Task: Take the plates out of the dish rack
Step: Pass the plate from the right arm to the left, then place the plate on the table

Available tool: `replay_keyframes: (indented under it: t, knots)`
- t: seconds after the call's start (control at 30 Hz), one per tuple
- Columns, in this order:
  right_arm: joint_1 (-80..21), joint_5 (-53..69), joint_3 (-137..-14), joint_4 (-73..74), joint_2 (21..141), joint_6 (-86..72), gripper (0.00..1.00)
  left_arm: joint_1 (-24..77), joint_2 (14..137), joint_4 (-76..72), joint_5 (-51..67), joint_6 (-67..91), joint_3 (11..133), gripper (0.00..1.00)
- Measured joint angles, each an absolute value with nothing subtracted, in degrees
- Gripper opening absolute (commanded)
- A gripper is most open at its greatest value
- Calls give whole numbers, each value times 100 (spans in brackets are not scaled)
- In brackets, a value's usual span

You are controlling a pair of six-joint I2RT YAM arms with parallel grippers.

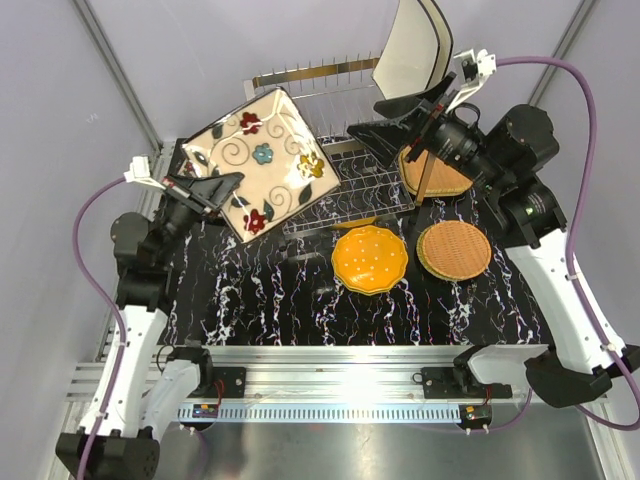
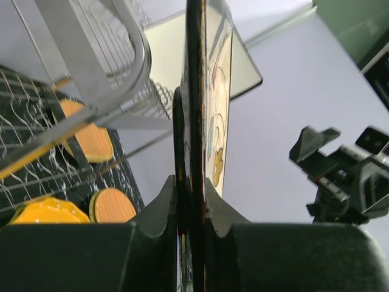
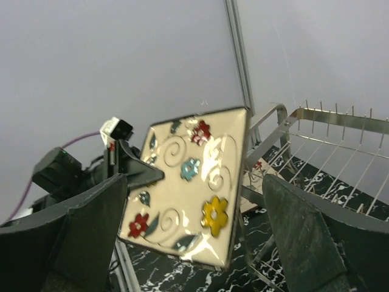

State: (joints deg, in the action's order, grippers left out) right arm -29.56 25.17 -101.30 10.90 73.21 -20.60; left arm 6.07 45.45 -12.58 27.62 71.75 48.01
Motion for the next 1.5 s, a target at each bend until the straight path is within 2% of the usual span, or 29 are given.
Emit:
replay_keyframes:
  t: [0.23,0.67,1.5]
  knots:
    - [-2954,2460,-9531,1087,7041,-1426,100,-220,4287,-1680,2873,7577,4703,0]
    - [-2731,2244,-8709,1210,6587,-888,100,-875,4676,-2062,2897,7990,4766,0]
    - [-2285,1863,-7627,1229,6080,-427,100,-1802,5607,-2204,1337,8051,4980,0]
